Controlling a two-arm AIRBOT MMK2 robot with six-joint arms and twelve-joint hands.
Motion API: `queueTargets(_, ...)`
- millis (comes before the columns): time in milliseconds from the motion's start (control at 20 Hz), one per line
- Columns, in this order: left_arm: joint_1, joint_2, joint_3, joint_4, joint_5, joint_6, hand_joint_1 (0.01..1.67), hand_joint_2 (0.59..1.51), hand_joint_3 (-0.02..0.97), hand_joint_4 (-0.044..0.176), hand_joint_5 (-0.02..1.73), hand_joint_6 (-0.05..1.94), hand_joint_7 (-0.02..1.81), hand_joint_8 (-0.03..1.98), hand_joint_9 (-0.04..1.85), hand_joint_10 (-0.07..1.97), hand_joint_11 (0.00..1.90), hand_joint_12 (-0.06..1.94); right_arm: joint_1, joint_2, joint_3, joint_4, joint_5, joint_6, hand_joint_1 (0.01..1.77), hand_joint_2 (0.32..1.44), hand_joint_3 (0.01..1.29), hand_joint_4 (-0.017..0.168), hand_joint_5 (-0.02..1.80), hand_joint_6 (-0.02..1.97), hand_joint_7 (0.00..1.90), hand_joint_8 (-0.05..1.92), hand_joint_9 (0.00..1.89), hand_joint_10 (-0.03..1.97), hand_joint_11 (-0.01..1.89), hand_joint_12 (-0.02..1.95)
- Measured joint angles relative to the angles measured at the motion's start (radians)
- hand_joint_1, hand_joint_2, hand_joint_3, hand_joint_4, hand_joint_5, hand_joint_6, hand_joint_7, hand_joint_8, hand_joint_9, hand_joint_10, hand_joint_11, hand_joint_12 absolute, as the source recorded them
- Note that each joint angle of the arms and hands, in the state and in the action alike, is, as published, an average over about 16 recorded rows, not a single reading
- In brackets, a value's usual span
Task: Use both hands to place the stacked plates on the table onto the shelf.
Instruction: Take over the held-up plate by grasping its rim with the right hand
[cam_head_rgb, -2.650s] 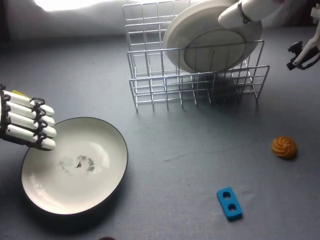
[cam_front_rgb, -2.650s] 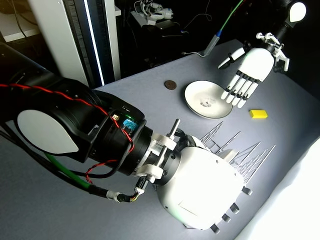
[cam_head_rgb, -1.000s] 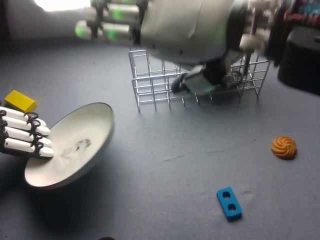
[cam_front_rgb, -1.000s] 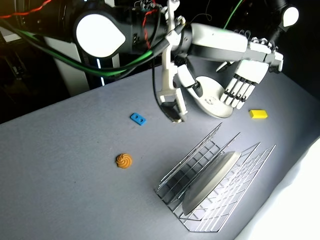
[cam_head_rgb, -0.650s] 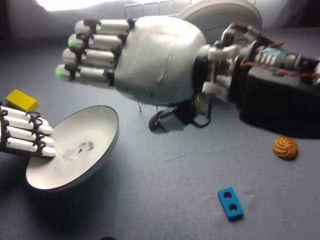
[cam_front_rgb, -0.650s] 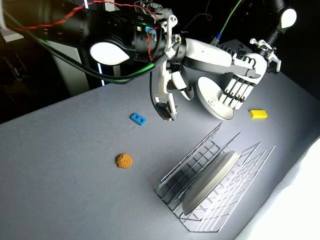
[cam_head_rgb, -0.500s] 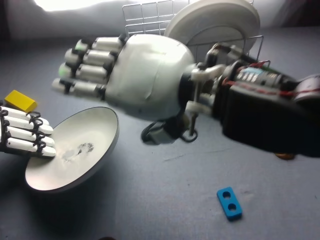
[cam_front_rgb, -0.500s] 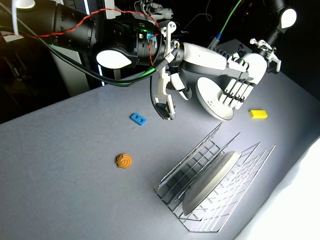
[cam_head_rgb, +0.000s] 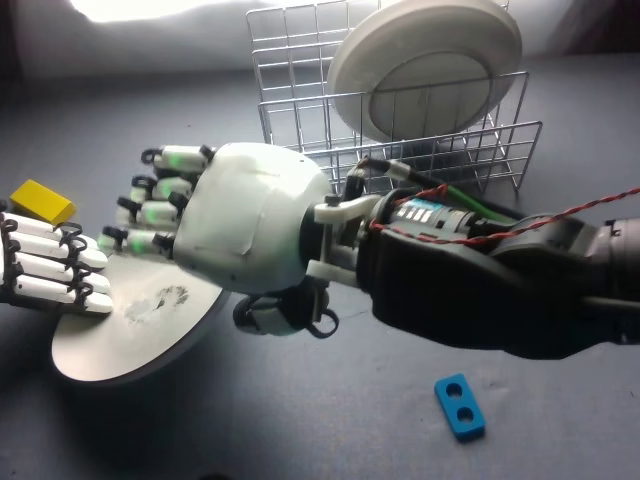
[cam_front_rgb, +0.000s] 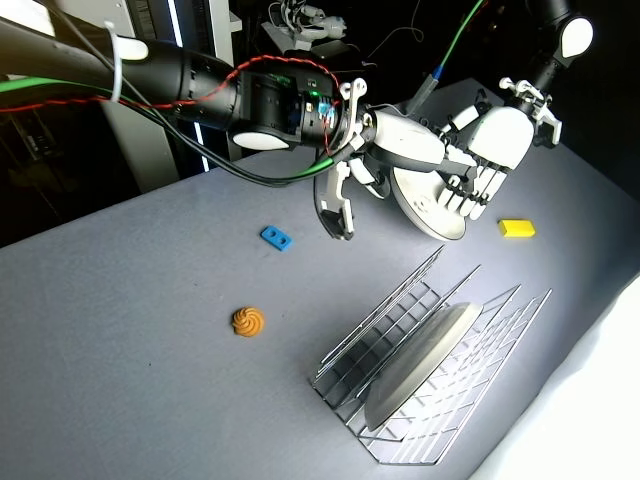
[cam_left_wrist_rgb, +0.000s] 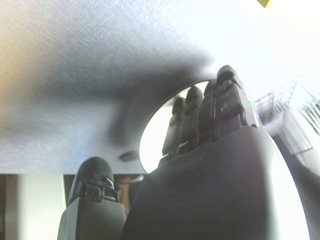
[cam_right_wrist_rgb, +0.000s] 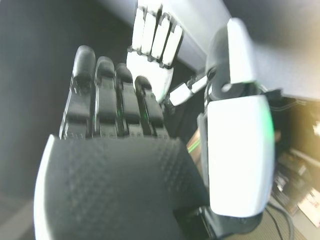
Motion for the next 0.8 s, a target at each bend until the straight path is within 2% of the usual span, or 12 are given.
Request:
queueTargets(450,0.0,-0.001,0.0,0.0,0.0,0.0,0.02,1.139,0.019,-0.006,0.09,-0.01,0.07,0.0,0.01,-0.03,0.02,0.01,-0.035,-0.112,0.103,0.008,0.005,0.0,1.06,1.04,0.01,0.003,0.33,0.02,0.39,0.02,0.42,0.04,0.07,1.14)
queueTargets(800,0.0,-0.003,0.0,-0.001,0.001,0.0,0.02,1.141,0.019,-0.006,0.08,-0.01,0.07,0.0,0.01,-0.03,0.02,0.01,-0.041,-0.168,0.149,0.006,0.012,0.002,1.11,1.03,0.01,0.0,0.61,0.06,0.71,0.03,0.72,0.06,0.31,1.2)
